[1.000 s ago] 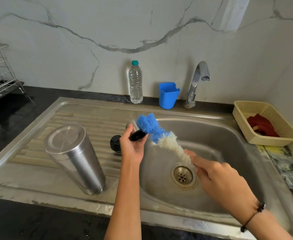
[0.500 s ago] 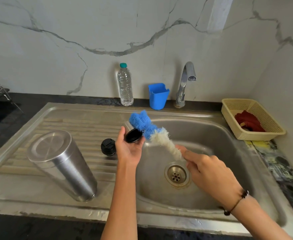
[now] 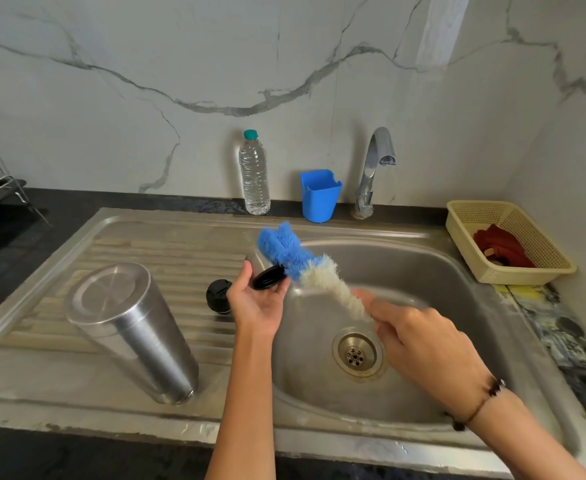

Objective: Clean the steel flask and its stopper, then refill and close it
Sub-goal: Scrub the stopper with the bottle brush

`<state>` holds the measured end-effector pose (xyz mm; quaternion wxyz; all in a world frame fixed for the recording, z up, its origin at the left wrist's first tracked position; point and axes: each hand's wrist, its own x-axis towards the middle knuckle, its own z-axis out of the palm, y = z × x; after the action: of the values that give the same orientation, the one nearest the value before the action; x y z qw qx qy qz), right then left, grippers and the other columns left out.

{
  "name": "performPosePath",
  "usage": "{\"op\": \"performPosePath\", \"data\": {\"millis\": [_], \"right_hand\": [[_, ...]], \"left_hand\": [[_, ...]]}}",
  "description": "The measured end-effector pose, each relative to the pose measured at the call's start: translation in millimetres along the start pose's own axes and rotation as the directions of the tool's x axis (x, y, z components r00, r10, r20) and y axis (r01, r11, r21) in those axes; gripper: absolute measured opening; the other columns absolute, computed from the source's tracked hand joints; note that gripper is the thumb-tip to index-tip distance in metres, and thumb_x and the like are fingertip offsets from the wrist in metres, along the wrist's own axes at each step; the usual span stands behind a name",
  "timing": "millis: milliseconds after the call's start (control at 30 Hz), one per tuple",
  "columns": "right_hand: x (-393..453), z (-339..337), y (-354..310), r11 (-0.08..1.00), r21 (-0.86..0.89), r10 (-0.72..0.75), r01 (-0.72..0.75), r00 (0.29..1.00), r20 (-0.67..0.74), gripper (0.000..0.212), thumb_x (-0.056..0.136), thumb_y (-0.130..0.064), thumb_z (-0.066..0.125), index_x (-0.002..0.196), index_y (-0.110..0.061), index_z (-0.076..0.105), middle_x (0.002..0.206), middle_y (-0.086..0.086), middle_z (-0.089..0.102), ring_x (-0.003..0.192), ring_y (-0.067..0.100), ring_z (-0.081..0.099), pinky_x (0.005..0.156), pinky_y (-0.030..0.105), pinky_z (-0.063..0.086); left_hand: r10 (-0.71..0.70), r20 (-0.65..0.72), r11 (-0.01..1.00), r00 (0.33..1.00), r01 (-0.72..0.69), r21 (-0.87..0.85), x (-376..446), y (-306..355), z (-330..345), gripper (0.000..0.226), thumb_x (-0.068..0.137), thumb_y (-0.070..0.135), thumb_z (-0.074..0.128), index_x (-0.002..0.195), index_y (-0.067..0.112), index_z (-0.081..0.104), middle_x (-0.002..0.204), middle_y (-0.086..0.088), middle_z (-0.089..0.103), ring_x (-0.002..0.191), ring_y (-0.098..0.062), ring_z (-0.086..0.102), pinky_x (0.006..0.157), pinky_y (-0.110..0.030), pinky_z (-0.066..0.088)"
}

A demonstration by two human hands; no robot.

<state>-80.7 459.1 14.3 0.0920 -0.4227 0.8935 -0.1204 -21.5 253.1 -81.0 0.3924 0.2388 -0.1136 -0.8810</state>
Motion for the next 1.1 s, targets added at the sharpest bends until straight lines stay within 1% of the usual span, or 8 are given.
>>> {"op": "performPosePath", "data": {"millis": [133, 367, 533, 667, 767, 867, 1000, 1100], "right_hand": [[-12, 2, -3, 0.999, -0.037, 0.012, -0.011, 1.000, 0.023, 0.052, 0.098, -0.028, 0.028, 0.135, -0.062, 0.013, 0.096, -0.004, 0.063, 0.091, 0.025, 0.060, 0.065, 0.032, 0.044], [4, 3, 11, 0.989, 0.140, -0.044, 0.051, 0.998, -0.047, 0.047, 0.095, -0.025, 0.038, 0.129, -0.057, 0.038, 0.076, -0.007, 0.059, 0.071, 0.020, 0.057, 0.065, 0.036, 0.049], [-5, 0, 19, 0.947, 0.314, -0.067, 0.068, 0.998, -0.014, 0.058, 0.094, -0.015, 0.045, 0.103, -0.071, 0.032, 0.055, -0.013, 0.052, 0.043, 0.006, 0.040, 0.051, 0.021, 0.033], [-2, 3, 21, 0.939, 0.337, -0.066, 0.064, 0.998, -0.006, 0.057, 0.093, -0.011, 0.045, 0.111, -0.066, 0.041, 0.057, -0.013, 0.057, 0.041, 0.003, 0.041, 0.048, 0.017, 0.030], [-4, 6, 25, 0.935, 0.350, -0.068, 0.054, 0.997, 0.028, 0.054, 0.094, -0.013, 0.044, 0.119, -0.060, 0.044, 0.069, -0.007, 0.065, 0.042, 0.003, 0.041, 0.048, 0.016, 0.030], [-8, 9, 26, 0.903, 0.429, -0.057, 0.031, 0.997, 0.046, 0.052, 0.094, -0.012, 0.047, 0.119, -0.058, 0.047, 0.078, -0.010, 0.070, 0.043, 0.003, 0.041, 0.052, 0.015, 0.034], [-1, 9, 27, 0.889, 0.454, -0.043, 0.057, 0.998, -0.041, 0.053, 0.093, -0.009, 0.047, 0.116, -0.057, 0.047, 0.053, -0.006, 0.054, 0.044, 0.006, 0.035, 0.050, 0.021, 0.034], [-9, 6, 28, 0.887, 0.458, -0.067, 0.063, 0.998, -0.007, 0.054, 0.093, -0.010, 0.047, 0.110, -0.061, 0.045, 0.050, -0.013, 0.055, 0.043, 0.005, 0.036, 0.049, 0.013, 0.031]], "left_hand": [[0.025, 0.003, 1.000, 1.000, -0.025, 0.009, 1, 4, 0, 0.035, 0.096, 0.028, 0.048, 0.122, 0.005, 0.056, 0.103, -0.014, 0.066, 0.088, -0.026, 0.066, 0.064, -0.033, 0.056], [-0.017, 0.077, 0.999, 0.997, 0.019, -0.030, -2, -1, 4, 0.034, 0.097, 0.031, 0.046, 0.116, 0.006, 0.057, 0.102, -0.020, 0.068, 0.093, -0.036, 0.067, 0.097, -0.047, 0.045], [-0.037, 0.089, 0.999, 0.995, 0.038, -0.014, 6, 6, -1, 0.051, 0.098, 0.046, 0.038, 0.122, 0.005, 0.054, 0.092, -0.016, 0.072, 0.089, -0.030, 0.066, 0.069, -0.038, 0.057], [-0.076, 0.101, 0.986, 0.992, 0.060, 0.157, 3, 6, 4, 0.061, 0.084, 0.053, 0.052, 0.120, 0.004, 0.058, 0.107, -0.017, 0.067, 0.098, -0.029, 0.065, 0.094, -0.040, 0.051], [0.014, 0.041, 0.995, 0.999, -0.018, 0.099, 4, 4, 3, 0.035, 0.092, 0.035, 0.055, 0.113, 0.006, 0.060, 0.104, -0.015, 0.067, 0.095, -0.027, 0.065, 0.081, -0.035, 0.056], [0.029, 0.025, 0.999, 0.999, -0.030, 0.043, 4, 5, 3, 0.036, 0.095, 0.031, 0.052, 0.120, 0.006, 0.057, 0.105, -0.018, 0.064, 0.100, -0.031, 0.062, 0.081, -0.039, 0.053], [-0.026, 0.054, 0.999, 0.998, 0.024, 0.024, 0, -2, 14, 0.038, 0.096, 0.032, 0.048, 0.124, 0.006, 0.052, 0.107, -0.023, 0.060, 0.097, -0.034, 0.060, 0.078, -0.041, 0.052], [-0.022, 0.011, 0.999, 1.000, 0.022, -0.040, 2, 0, 11, 0.039, 0.097, 0.036, 0.046, 0.123, 0.008, 0.053, 0.108, -0.021, 0.057, 0.096, -0.031, 0.057, 0.082, -0.039, 0.050]]}}
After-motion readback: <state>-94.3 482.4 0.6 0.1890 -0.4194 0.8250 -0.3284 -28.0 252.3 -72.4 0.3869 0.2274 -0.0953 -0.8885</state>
